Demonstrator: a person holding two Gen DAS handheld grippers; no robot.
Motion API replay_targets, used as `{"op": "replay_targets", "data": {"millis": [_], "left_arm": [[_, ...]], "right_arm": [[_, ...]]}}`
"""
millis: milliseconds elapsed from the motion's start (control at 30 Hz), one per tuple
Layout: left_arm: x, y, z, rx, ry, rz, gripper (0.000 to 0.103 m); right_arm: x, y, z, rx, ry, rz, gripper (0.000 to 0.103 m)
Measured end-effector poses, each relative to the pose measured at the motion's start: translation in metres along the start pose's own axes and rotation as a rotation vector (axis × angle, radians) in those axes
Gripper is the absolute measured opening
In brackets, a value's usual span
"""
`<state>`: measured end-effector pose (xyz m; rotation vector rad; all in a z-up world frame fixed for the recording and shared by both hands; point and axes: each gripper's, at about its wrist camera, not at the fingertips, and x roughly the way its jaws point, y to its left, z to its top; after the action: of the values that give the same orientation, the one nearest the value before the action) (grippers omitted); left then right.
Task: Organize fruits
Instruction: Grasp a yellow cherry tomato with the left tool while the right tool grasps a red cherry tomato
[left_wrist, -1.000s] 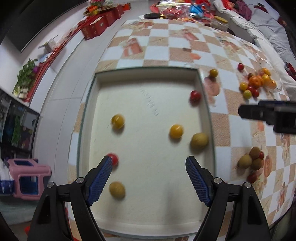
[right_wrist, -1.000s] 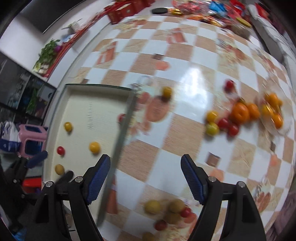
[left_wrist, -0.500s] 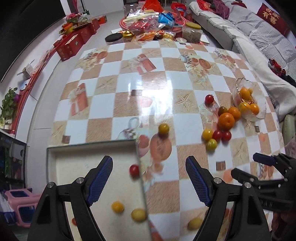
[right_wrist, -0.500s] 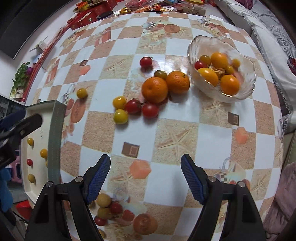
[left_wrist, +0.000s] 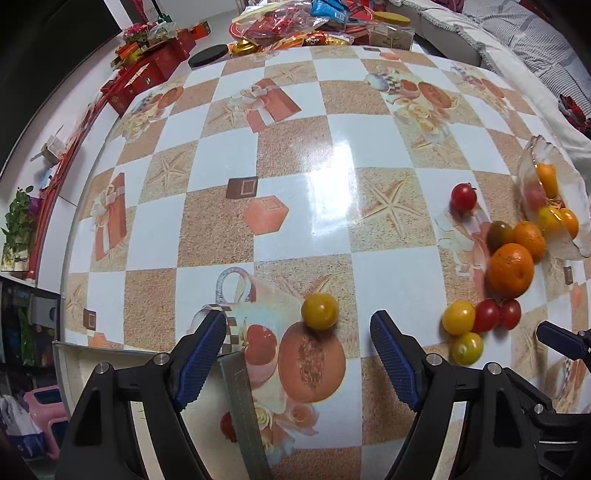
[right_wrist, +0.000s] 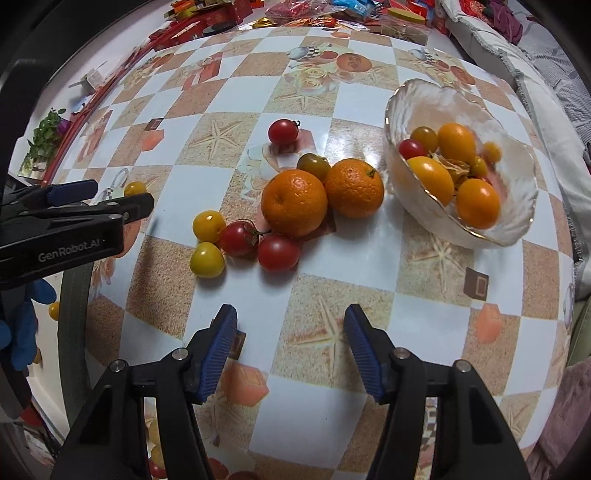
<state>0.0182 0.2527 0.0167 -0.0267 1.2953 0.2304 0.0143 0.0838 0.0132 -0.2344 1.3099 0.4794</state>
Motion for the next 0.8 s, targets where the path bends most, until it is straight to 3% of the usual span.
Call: {"op": "replay_targets", "data": {"millis": [100, 167, 300, 400, 467, 567, 800], "left_arm": [[0.005, -0.003, 0.001, 0.011, 0.002, 0.004, 0.081], [0.009, -0.005, 0.002, 0.015, 0.006, -0.006, 0.071], [0.009, -0.004, 0.004, -0.002, -0.007, -0.02, 0.067], [0.009, -0.005, 0.005, -0.011, -0.014, -0.052, 0.056], [0.009, -0.006, 0.005, -0.013, -0.018, -0.079, 0.041], [0.006, -0.011, 0.002, -0.013, -0.024, -0.112, 0.023], [-0.001, -0.003, -0.009, -0.08, -0.014, -0.21, 0.023]], "right_arm": [[0.003, 0.001, 0.003, -0.006, -0.017, -0.006, 0.065], [0.004, 0.002, 0.006, -0.011, -0.026, -0.008, 0.064], [0.005, 0.002, 0.014, -0.011, -0.047, -0.004, 0.056], [0.007, 0.005, 0.021, -0.012, -0.057, 0.008, 0.047], [0.007, 0.006, 0.024, -0.016, -0.062, 0.007, 0.028], [0.008, 0.007, 0.025, -0.011, -0.061, 0.016, 0.026], [-0.008, 0.0, 0.011, 0.017, -0.072, 0.06, 0.026]]}}
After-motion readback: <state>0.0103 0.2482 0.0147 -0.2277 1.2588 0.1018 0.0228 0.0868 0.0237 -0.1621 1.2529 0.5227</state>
